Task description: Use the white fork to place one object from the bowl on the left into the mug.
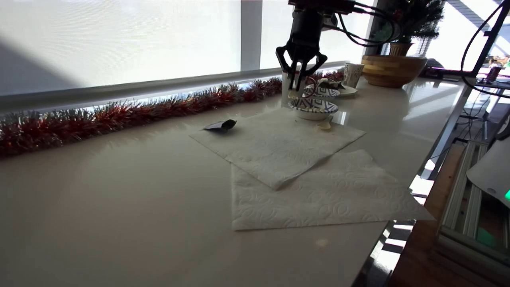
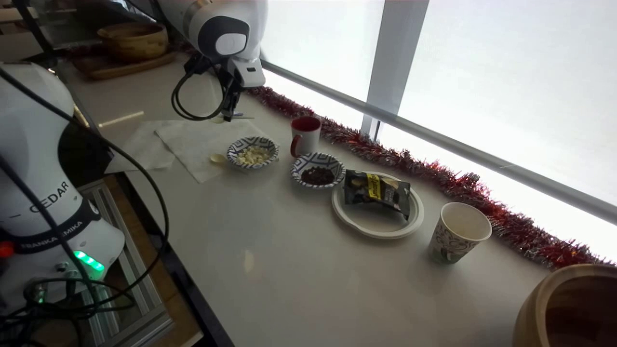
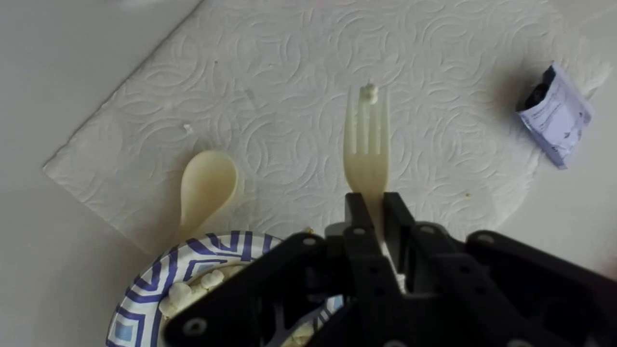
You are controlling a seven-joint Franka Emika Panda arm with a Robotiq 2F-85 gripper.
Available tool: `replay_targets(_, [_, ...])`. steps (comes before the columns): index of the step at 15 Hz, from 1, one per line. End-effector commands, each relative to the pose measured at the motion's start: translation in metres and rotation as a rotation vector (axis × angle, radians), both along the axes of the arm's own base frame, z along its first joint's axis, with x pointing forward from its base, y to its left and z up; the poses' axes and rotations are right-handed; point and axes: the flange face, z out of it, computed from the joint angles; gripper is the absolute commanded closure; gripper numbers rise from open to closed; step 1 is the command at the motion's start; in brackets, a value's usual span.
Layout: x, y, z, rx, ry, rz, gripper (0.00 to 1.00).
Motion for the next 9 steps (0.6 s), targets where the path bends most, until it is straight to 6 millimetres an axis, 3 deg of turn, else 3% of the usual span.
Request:
replay_targets(1, [0.014,0.002,-0.011,0.049,0.051,0.028,0.97])
replay_targets(9, [0.043,0.008,-0.055,0.087,0.128,0.088,0.97])
